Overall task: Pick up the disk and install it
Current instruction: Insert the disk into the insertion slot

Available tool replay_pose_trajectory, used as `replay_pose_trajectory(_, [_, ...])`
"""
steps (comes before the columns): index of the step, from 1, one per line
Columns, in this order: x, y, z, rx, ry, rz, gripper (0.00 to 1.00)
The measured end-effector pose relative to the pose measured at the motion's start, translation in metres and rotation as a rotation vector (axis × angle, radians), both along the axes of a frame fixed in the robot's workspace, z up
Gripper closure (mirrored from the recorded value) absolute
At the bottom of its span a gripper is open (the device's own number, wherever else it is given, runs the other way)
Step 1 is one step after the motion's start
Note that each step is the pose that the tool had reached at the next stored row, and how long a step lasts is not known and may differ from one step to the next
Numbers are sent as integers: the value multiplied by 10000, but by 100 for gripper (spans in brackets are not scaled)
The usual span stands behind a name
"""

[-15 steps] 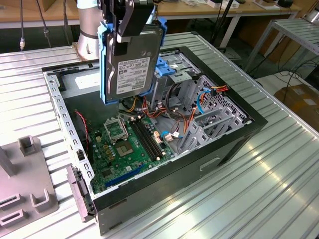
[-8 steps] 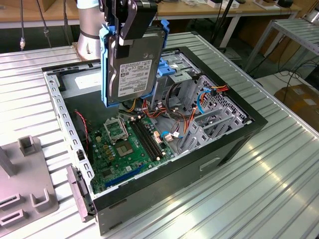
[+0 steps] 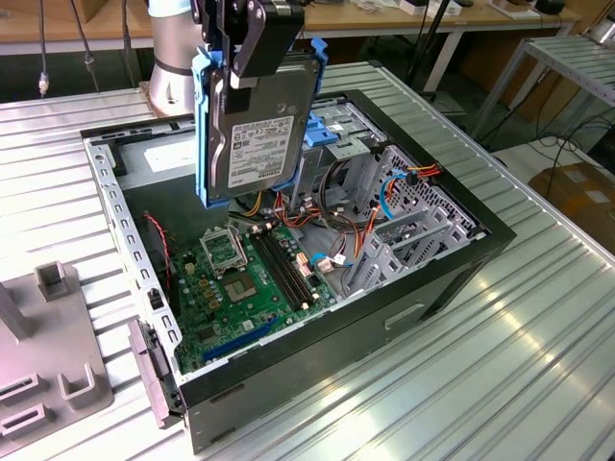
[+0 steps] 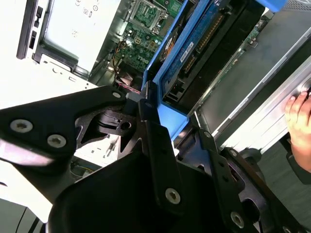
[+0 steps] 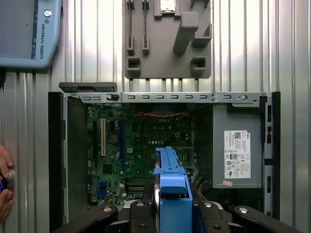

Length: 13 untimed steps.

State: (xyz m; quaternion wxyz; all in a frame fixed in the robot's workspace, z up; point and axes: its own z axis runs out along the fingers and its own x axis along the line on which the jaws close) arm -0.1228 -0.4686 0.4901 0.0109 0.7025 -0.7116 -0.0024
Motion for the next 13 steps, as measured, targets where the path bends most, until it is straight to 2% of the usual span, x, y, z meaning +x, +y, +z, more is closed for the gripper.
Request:
replay_pose_trajectory(6, [-1, -83, 0, 0, 0, -1, 63])
replay_pose_trajectory(13, [-1, -221, 0, 0, 0, -2, 63])
